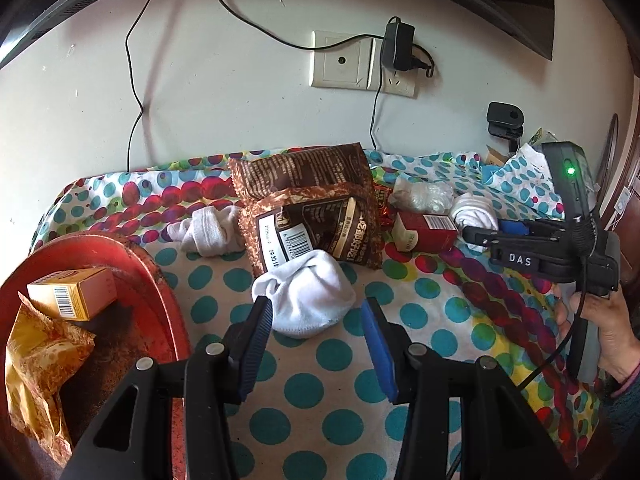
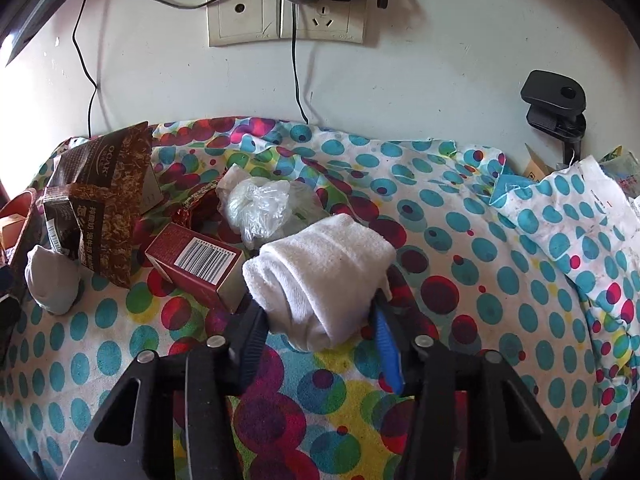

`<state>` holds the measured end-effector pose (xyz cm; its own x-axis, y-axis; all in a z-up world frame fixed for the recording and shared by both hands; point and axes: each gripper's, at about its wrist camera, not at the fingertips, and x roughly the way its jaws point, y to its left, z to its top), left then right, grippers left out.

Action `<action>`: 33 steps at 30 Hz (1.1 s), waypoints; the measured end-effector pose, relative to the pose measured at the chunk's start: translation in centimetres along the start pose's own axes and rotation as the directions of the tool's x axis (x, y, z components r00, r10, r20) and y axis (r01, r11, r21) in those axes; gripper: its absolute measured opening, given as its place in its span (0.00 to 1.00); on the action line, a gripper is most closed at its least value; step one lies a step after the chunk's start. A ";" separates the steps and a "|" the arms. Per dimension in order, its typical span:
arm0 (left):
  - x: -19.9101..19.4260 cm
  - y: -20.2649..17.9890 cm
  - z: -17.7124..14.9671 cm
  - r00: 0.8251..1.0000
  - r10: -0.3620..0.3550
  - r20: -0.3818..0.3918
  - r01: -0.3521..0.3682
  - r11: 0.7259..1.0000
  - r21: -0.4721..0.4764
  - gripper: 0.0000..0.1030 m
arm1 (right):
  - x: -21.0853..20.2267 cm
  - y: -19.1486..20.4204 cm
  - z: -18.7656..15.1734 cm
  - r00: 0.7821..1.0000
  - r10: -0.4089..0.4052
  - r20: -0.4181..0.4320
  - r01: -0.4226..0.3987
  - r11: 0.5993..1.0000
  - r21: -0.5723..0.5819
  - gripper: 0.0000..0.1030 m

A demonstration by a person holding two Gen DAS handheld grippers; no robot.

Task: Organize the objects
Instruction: 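Move the left gripper to the white sock and close on it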

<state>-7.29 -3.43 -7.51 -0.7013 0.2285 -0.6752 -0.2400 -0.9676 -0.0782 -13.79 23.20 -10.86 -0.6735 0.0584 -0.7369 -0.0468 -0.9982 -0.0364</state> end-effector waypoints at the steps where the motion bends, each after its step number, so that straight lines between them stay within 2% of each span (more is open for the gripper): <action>1: 0.1 0.0 -0.1 1.000 0.002 -0.001 -0.002 1.000 0.002 0.46 | -0.3 -0.2 -0.1 1.000 0.014 0.013 -0.014 1.000 0.011 0.34; 4: 0.5 -0.2 -0.3 1.000 0.002 -0.011 -0.002 1.000 0.019 0.46 | -1.1 -0.2 -0.6 0.999 0.032 0.028 -0.033 0.999 0.028 0.33; 8: 1.1 -0.9 -0.6 0.999 0.041 -0.014 -0.040 0.997 0.064 0.46 | -2.0 0.4 -0.9 0.999 -0.002 0.052 0.002 1.000 0.009 0.33; 13: 1.8 -1.6 -0.4 0.997 0.077 -0.012 -0.076 0.993 0.088 0.46 | -1.3 0.0 -0.7 0.999 0.026 0.021 -0.026 0.999 0.021 0.33; 17: 2.2 -1.8 -0.2 0.993 0.113 -0.015 -0.111 0.988 0.105 0.46 | -1.1 0.4 -0.8 1.000 0.018 0.009 -0.018 1.000 0.007 0.34; 29: 3.6 -1.5 1.0 0.988 0.153 -0.011 -0.152 0.985 0.087 0.47 | -0.9 0.8 -0.6 1.000 0.003 -0.005 -0.004 1.000 -0.014 0.36; 32: 4.6 -1.4 0.8 0.980 0.186 -0.073 -0.180 0.980 0.081 0.58 | -0.9 0.8 -0.5 1.000 -0.004 -0.007 0.004 1.000 -0.020 0.36; 33: 5.1 -1.1 0.7 0.973 0.207 -0.105 -0.200 0.977 0.072 0.58 | -0.9 0.9 -0.5 1.000 -0.006 -0.005 0.006 1.000 -0.021 0.36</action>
<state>-11.08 -1.14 -10.33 -0.6616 0.0106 -0.7498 -0.1420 -0.9836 0.1115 -12.85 22.26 -10.55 -0.6692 0.0647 -0.7403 -0.0357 -0.9978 -0.0550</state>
